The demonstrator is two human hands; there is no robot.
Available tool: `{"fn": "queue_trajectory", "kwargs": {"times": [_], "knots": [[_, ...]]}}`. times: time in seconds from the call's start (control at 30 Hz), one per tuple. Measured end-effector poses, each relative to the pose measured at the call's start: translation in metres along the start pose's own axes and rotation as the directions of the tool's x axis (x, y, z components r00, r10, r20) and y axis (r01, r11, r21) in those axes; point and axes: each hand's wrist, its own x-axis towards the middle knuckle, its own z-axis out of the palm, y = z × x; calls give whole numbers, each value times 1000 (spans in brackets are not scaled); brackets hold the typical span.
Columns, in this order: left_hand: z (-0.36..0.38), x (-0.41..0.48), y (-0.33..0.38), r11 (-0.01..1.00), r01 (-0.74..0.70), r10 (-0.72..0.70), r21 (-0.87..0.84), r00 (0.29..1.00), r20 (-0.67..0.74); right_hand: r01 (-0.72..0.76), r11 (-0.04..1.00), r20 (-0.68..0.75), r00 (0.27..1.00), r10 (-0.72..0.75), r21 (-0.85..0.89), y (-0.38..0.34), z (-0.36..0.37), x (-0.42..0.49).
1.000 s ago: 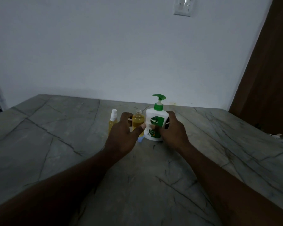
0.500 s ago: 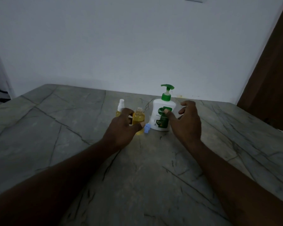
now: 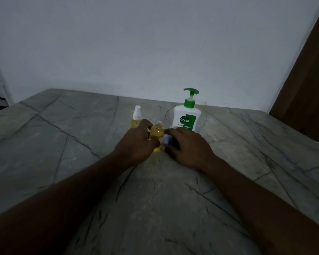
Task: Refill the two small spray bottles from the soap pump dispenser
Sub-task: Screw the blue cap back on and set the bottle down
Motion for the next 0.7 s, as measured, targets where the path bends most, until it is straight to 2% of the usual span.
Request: {"fn": "queue_trajectory", "kwargs": {"times": [0.17, 0.43, 0.6, 0.7], "knots": [[-1, -1, -2, 997, -55, 55, 50, 998, -9, 17, 998, 18, 1000, -16, -62, -1, 2, 1], [-3, -1, -7, 983, -115, 116, 140, 993, 3, 57, 994, -44, 997, -61, -89, 1, 3, 0], [-4, -1, -10, 978, -142, 145, 155, 989, -3, -36, 996, -80, 996, 29, -80, 3, 4, 1], [-4, 0, -11, 977, -153, 155, 151, 988, -1, -9, 994, -96, 995, -2, -113, 4, 5, 2]]}}
